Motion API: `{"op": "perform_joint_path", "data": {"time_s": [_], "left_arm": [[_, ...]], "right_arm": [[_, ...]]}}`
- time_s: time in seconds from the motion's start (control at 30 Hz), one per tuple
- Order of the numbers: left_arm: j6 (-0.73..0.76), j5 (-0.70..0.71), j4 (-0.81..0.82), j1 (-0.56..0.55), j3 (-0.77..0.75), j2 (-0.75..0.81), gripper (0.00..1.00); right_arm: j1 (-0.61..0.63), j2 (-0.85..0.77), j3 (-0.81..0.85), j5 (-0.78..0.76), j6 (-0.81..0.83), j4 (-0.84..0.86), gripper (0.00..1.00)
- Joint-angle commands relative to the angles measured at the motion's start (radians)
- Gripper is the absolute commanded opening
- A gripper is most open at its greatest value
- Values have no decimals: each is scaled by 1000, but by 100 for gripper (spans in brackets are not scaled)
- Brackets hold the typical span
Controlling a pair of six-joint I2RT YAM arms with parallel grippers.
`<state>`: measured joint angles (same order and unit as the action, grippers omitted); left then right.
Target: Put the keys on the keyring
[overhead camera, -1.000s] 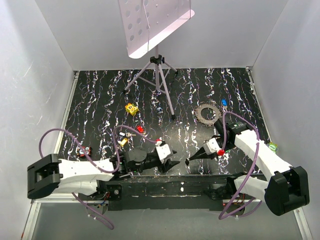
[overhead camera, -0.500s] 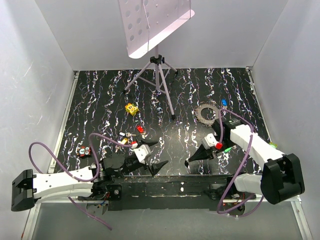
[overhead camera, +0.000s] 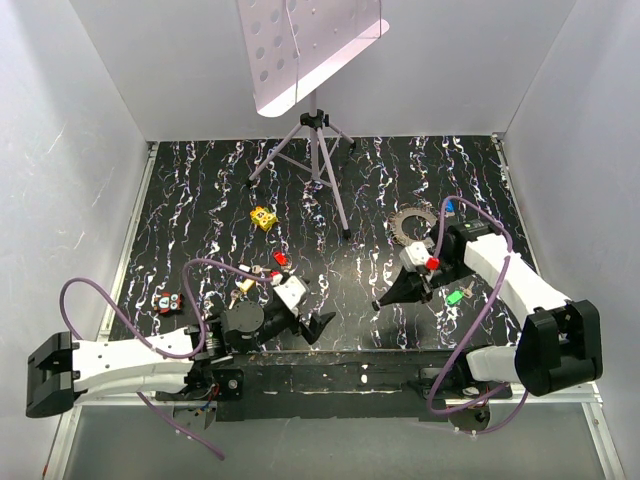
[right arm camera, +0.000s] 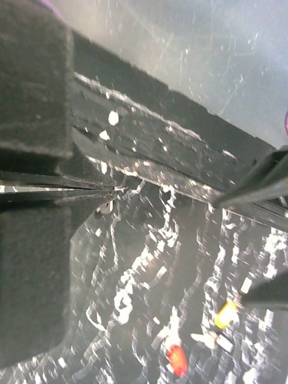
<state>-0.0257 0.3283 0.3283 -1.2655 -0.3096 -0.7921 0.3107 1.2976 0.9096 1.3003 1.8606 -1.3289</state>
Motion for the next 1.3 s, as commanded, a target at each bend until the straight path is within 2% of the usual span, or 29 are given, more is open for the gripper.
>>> {"op": "perform_joint_path", "data": {"time_s": [0.0, 0.17, 0.27, 0.57, 0.87, 1.27], "left_arm": [[-98, 63, -130, -2, -69, 34, 98], [-117, 63, -153, -1, -60, 85, 98], [-126, 63, -158, 0, -59, 103, 98], [-217, 52, -228, 0, -63, 136, 98], [-237, 54, -258, -2, -59, 179, 98], [-233, 74, -262, -2, -42, 200, 98]], "right_arm": [[-9, -30, 48, -171, -406, 3, 1], [-9, -38, 73, -491, -751, 37, 1], [-25, 0, 63, -646, -848, 46, 1], [-78, 123, -8, -897, -1050, 189, 1], [-78, 342, 129, -888, -1156, 244, 1], [-47, 465, 202, -895, -1268, 342, 1]]}}
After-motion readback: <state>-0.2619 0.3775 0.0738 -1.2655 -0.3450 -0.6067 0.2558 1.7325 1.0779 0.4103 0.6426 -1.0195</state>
